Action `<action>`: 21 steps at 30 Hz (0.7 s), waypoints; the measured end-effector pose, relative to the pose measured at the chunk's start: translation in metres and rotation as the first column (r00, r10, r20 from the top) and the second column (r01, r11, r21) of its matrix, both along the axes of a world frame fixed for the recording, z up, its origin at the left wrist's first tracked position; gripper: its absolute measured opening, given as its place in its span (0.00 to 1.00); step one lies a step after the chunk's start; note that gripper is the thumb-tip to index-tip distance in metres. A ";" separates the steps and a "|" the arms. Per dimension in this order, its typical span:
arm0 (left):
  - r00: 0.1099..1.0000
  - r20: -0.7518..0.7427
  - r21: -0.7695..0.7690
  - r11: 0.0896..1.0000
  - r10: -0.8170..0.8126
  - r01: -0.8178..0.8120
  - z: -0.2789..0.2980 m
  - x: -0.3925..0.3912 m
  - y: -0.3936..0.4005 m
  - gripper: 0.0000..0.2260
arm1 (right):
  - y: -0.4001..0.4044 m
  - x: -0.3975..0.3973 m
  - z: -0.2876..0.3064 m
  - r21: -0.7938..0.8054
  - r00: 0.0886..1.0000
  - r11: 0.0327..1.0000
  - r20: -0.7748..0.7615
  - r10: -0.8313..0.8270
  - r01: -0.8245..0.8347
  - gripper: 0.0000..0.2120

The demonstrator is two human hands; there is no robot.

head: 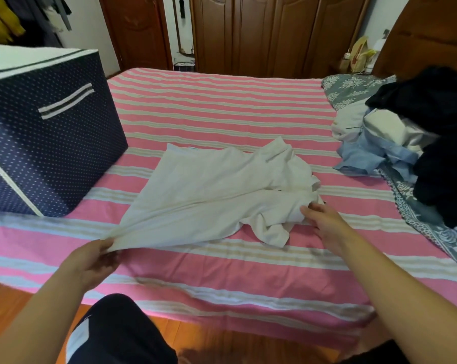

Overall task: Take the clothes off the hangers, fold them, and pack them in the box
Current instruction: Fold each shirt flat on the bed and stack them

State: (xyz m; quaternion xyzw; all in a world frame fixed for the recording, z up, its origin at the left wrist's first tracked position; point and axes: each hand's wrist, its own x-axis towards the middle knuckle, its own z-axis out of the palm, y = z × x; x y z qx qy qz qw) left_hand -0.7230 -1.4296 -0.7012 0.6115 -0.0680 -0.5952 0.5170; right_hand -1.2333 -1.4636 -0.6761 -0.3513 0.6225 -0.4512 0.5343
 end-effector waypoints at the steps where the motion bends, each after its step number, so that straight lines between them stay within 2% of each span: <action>1: 1.000 0.021 -0.006 1.000 -0.007 0.007 0.001 0.000 0.001 0.04 | -0.004 0.003 0.002 0.022 1.000 1.000 -0.001 -0.018 0.018 0.10; 6: 0.995 0.090 -0.009 0.999 -0.033 0.034 -0.001 0.004 0.007 0.05 | -0.028 0.000 -0.011 0.130 0.986 0.979 0.026 -0.163 0.158 0.18; 9: 0.996 0.093 -0.029 1.000 -0.004 0.007 0.000 0.001 0.010 0.06 | -0.029 0.004 0.006 0.036 0.947 0.962 0.170 -0.274 0.272 0.15; 12: 0.990 0.119 -0.140 0.989 0.074 -0.057 0.006 0.003 0.010 0.06 | -0.007 -0.007 0.044 -0.175 0.914 0.918 0.271 -0.303 0.356 0.06; 14: 0.985 0.132 -0.216 0.973 0.112 -0.081 0.010 0.001 0.014 0.07 | 0.035 -0.016 0.063 -0.296 0.927 0.884 0.213 -0.309 0.363 0.04; 16: 0.982 0.146 -0.223 0.971 0.117 -0.083 0.010 -0.007 0.019 0.05 | 0.080 -0.027 0.054 -0.310 0.925 0.873 0.062 -0.376 0.376 0.02; 17: 0.984 0.133 -0.206 0.975 0.118 -0.089 0.007 -0.012 0.021 0.06 | 0.099 -0.033 0.042 -0.243 0.925 0.899 -0.011 -0.379 0.365 0.04; 18: 0.987 0.109 -0.187 0.977 0.120 -0.098 0.001 -0.017 0.022 0.06 | 0.113 -0.040 0.025 -0.101 0.932 0.927 0.022 -0.361 0.362 0.11; 20: 0.995 0.017 -0.116 0.988 0.100 -0.097 -0.005 -0.022 0.025 0.05 | 0.132 -0.044 0.000 0.200 0.910 0.939 0.256 -0.325 0.279 0.29; 21: 0.994 -0.070 -0.077 0.993 0.087 -0.092 -0.008 -0.021 0.025 0.06 | 0.137 -0.039 -0.003 0.285 0.881 0.926 0.331 -0.338 0.249 0.31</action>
